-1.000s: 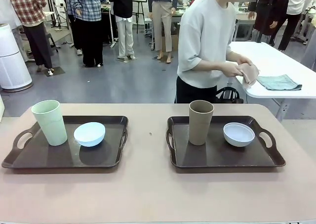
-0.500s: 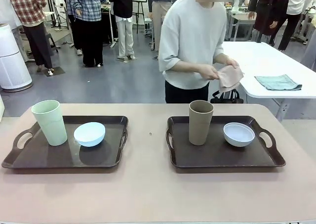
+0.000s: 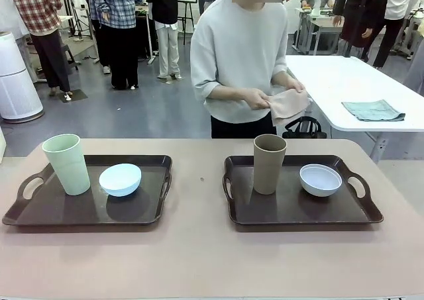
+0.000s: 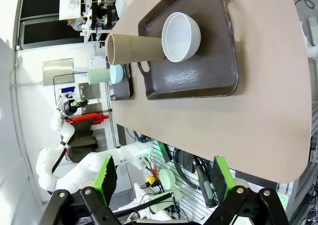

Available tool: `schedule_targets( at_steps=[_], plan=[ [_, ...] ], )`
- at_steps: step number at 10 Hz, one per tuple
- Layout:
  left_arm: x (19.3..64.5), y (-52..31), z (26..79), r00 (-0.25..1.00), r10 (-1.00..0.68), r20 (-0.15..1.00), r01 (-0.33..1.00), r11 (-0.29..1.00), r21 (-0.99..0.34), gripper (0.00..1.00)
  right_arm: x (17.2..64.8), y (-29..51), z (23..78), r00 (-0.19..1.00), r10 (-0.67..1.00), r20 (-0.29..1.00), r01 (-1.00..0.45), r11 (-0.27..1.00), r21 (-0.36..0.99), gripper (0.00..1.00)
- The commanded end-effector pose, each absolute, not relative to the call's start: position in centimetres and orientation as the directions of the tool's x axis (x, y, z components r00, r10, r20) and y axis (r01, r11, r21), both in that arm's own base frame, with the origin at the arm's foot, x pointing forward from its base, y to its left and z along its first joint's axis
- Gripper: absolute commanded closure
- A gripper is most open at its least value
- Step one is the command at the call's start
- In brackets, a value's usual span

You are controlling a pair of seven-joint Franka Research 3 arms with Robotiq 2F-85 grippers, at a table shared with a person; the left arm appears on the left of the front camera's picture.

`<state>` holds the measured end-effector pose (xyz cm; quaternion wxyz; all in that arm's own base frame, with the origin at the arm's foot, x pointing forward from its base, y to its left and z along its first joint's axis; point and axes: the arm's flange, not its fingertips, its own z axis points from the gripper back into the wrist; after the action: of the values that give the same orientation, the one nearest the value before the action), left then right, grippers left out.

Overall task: Set up a tray with a mat and arrange the tableware.
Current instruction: Pick up the Picnic Bowl and Reusable plastic cup from the Handle tray in front of the human's position and hold them in the air.

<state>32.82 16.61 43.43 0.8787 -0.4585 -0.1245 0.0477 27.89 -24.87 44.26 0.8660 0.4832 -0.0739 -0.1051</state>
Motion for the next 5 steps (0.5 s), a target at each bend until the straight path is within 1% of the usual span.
schedule_targets(
  at_steps=[1,5],
  plan=[
    [32.84,16.74,43.4,0.963,0.202,0.177,0.033,0.565,-0.824,0.0,27.65,-24.67,44.45,0.968,-0.25,0.031,0.103,0.506,0.856,0.0],
    [32.84,16.74,43.4,0.963,0.202,0.177,0.033,0.565,-0.824,0.0,27.65,-24.67,44.45,0.968,-0.25,0.031,0.103,0.506,0.856,0.0]
  ],
)
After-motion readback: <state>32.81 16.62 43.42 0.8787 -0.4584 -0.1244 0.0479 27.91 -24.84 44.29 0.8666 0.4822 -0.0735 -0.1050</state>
